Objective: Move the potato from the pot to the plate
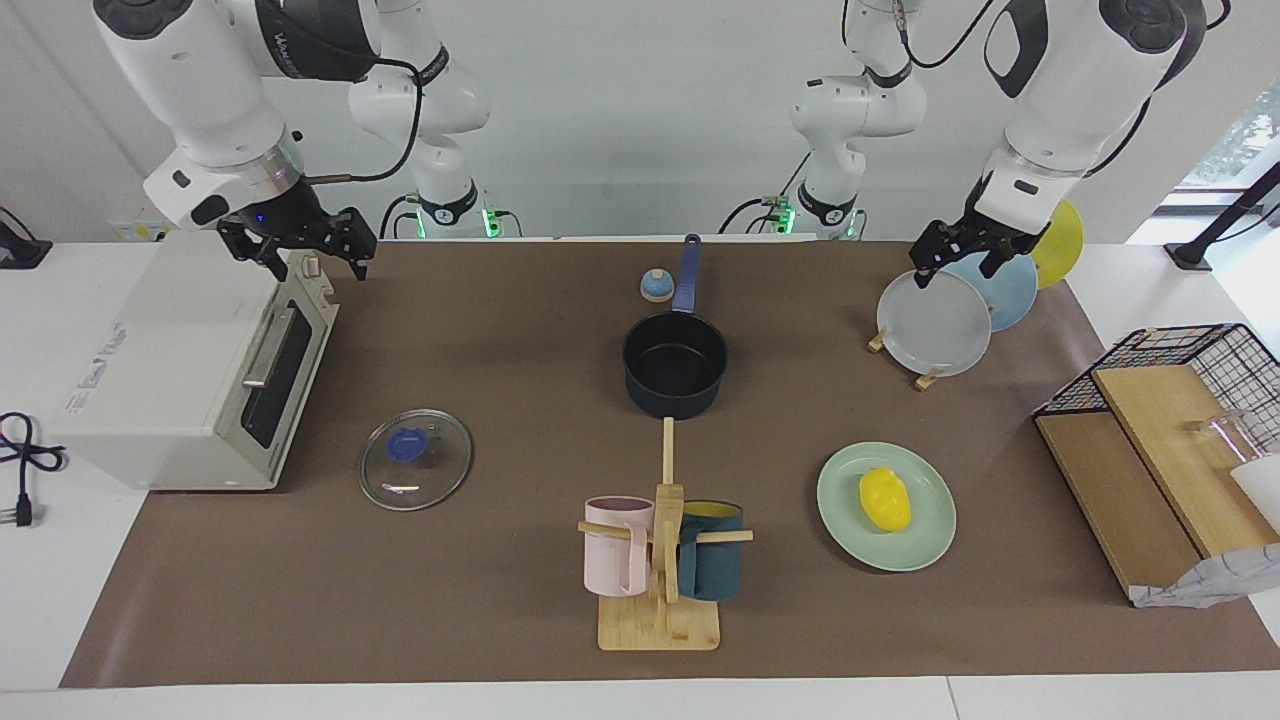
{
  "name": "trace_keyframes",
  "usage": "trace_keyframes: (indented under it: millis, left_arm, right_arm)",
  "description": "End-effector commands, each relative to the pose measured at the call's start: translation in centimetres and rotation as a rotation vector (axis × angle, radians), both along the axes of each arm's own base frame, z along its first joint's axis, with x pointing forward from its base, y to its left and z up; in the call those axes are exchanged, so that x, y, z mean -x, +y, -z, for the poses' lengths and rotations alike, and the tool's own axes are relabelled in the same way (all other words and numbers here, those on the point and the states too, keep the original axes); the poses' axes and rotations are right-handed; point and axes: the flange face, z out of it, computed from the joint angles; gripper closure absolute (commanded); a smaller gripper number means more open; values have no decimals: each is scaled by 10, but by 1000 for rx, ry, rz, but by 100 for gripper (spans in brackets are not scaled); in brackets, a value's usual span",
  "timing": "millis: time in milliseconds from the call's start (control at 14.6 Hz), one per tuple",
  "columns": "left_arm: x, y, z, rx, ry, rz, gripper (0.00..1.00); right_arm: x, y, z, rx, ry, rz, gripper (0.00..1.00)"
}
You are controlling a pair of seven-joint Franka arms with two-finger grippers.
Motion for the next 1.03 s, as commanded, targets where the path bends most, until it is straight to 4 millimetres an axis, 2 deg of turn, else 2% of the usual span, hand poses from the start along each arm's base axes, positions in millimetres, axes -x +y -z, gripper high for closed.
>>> trace_keyframes:
  millis: [0, 137, 960]
  left_arm:
    - [-1, -3, -13, -17, -14, 32, 0]
    - [4, 3, -13, -17, -9, 23, 0]
    - [3, 5, -11, -7, -11, 53, 0]
  right_arm:
    - [2, -4, -1, -10, 7, 22, 0]
    - [1, -5, 1, -15, 8, 23, 0]
    - [-1, -10, -1, -18, -12, 32, 0]
